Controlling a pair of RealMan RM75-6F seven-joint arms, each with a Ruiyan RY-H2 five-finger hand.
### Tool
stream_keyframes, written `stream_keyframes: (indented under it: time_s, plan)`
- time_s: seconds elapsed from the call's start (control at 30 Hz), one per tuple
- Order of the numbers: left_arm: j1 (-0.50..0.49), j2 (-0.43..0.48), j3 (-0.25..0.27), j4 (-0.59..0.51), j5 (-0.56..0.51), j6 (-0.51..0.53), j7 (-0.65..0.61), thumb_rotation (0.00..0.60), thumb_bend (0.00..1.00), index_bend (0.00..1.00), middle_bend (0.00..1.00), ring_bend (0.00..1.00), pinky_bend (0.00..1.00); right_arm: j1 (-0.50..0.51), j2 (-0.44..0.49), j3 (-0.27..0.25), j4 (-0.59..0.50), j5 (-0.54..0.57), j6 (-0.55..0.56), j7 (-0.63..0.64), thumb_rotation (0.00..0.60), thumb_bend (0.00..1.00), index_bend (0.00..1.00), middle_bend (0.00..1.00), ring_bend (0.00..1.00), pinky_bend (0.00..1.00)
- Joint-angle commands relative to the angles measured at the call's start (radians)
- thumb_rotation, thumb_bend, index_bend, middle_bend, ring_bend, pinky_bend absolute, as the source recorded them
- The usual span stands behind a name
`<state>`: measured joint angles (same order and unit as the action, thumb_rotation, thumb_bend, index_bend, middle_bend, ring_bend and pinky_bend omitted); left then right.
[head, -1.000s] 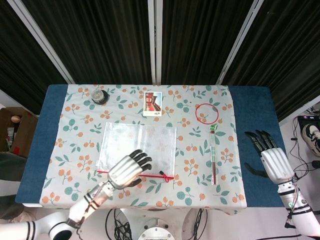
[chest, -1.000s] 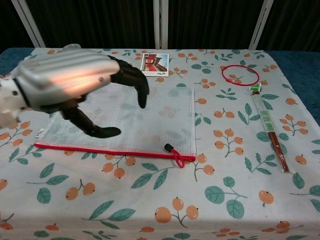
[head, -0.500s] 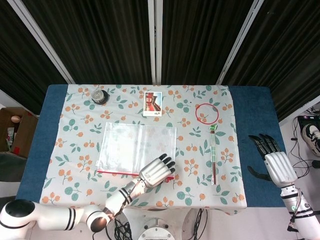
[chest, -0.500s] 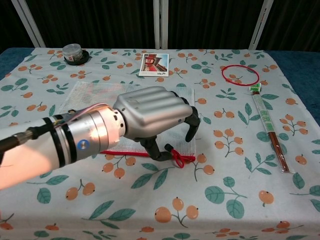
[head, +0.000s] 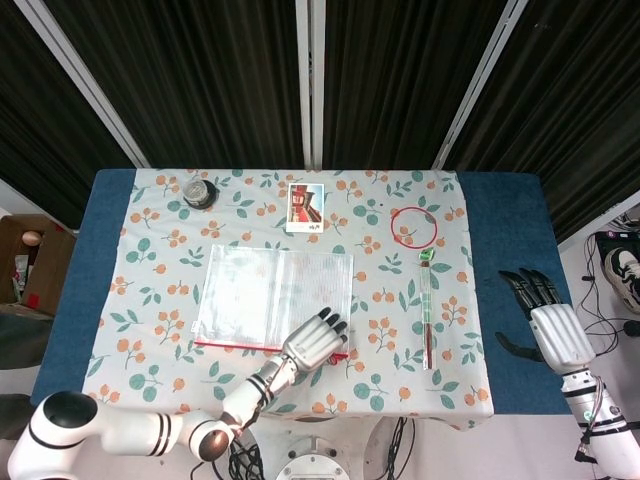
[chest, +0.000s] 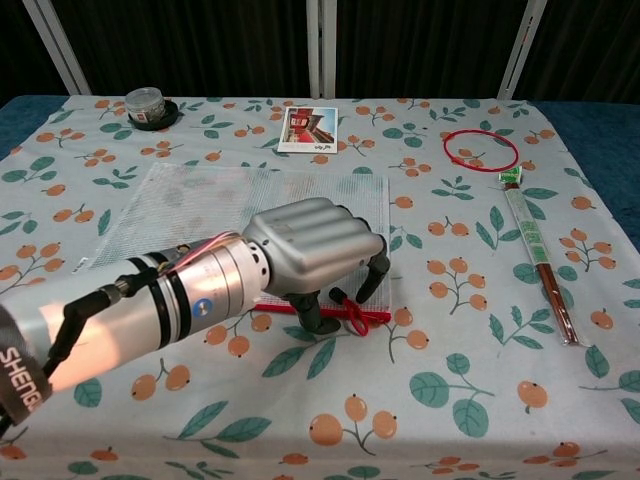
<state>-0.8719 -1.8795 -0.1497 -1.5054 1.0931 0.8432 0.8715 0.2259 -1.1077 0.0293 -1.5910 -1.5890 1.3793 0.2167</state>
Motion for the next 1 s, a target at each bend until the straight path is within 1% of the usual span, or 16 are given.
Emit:
stream_keyframes:
  time_s: [0.03, 0.23, 0.47, 0.73, 0.87, 0.93, 1.0]
  plan:
    - [-0.008, -0.002, 0.007, 0.002, -0.006, 0.002, -0.002, 0.6, 0.27, 0.51, 0.23, 0.18, 0.19, -0.001, 0.0, 0.0, 0.001, 0.0, 0.001, 0.001, 0.6, 0.18, 0.01, 0.11, 0.0, 0.0]
    - [-0.023, -0.004, 0.019, 0.003, -0.017, 0.016, -0.009, 0.6, 0.3, 0.52, 0.23, 0.18, 0.19, -0.005, 0.0, -0.002, 0.001, 0.001, 0.004, 0.003, 0.6, 0.18, 0.01, 0.11, 0.0, 0.0]
    - [-0.034, -0.008, 0.031, 0.008, -0.032, 0.029, -0.026, 0.6, 0.41, 0.57, 0.24, 0.18, 0.19, -0.005, 0.003, -0.002, -0.001, 0.0, 0.004, 0.004, 0.6, 0.17, 0.01, 0.11, 0.0, 0.0]
    - [-0.035, -0.013, 0.046, 0.019, -0.031, 0.049, -0.054, 0.6, 0.41, 0.59, 0.24, 0.18, 0.19, -0.002, 0.002, 0.0, -0.002, -0.003, 0.001, 0.006, 0.6, 0.18, 0.01, 0.11, 0.0, 0.0]
    - [-0.014, -0.009, 0.047, 0.011, 0.003, 0.099, -0.094, 0.6, 0.42, 0.62, 0.25, 0.18, 0.19, 0.002, 0.004, 0.002, -0.006, -0.007, 0.0, 0.001, 0.6, 0.18, 0.01, 0.11, 0.0, 0.0]
    - [0.007, -0.004, 0.05, -0.002, 0.033, 0.147, -0.116, 0.6, 0.42, 0.63, 0.26, 0.18, 0.19, 0.006, 0.007, 0.004, -0.01, -0.01, -0.001, -0.003, 0.6, 0.18, 0.01, 0.11, 0.0, 0.0]
    - [0.044, 0.007, 0.055, -0.024, 0.075, 0.222, -0.148, 0.6, 0.42, 0.63, 0.26, 0.18, 0.19, 0.016, 0.012, 0.008, -0.017, -0.016, -0.009, -0.013, 0.6, 0.18, 0.01, 0.11, 0.0, 0.0]
